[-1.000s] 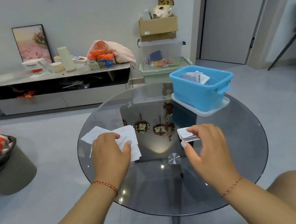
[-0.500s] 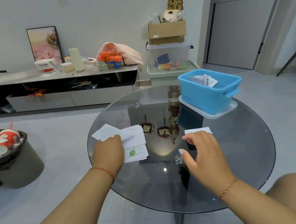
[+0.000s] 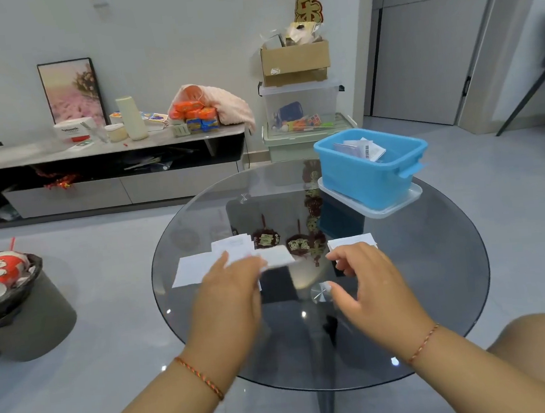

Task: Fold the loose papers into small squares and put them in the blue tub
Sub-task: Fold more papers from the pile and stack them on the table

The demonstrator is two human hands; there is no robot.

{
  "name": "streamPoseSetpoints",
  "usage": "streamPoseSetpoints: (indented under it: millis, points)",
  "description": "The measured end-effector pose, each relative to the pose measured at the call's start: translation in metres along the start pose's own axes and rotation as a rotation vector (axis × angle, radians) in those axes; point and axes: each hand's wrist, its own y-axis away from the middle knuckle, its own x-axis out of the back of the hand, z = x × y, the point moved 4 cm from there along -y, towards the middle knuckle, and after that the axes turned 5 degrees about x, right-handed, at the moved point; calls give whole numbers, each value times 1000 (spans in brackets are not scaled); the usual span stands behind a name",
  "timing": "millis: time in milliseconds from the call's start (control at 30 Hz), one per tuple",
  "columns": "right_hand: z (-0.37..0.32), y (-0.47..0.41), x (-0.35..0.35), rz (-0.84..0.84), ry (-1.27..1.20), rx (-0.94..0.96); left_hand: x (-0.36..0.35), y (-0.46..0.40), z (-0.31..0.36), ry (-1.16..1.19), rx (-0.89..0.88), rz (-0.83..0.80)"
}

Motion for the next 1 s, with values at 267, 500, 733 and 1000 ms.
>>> streamPoseSetpoints:
  millis: [267,500,733,1000]
  points:
    - [-2,16,-6,-387,-23,164,-17,56,38,84,-159,-224]
    - [4,18,-5,-401,-103,127,-17,66,26,333,162,-315]
    - [3,21,-4,-412,-147,80,-26,63,18,266,191,-333]
    - [9,17,-11,-358,-63,-65,-30,60,17,287,338,-253]
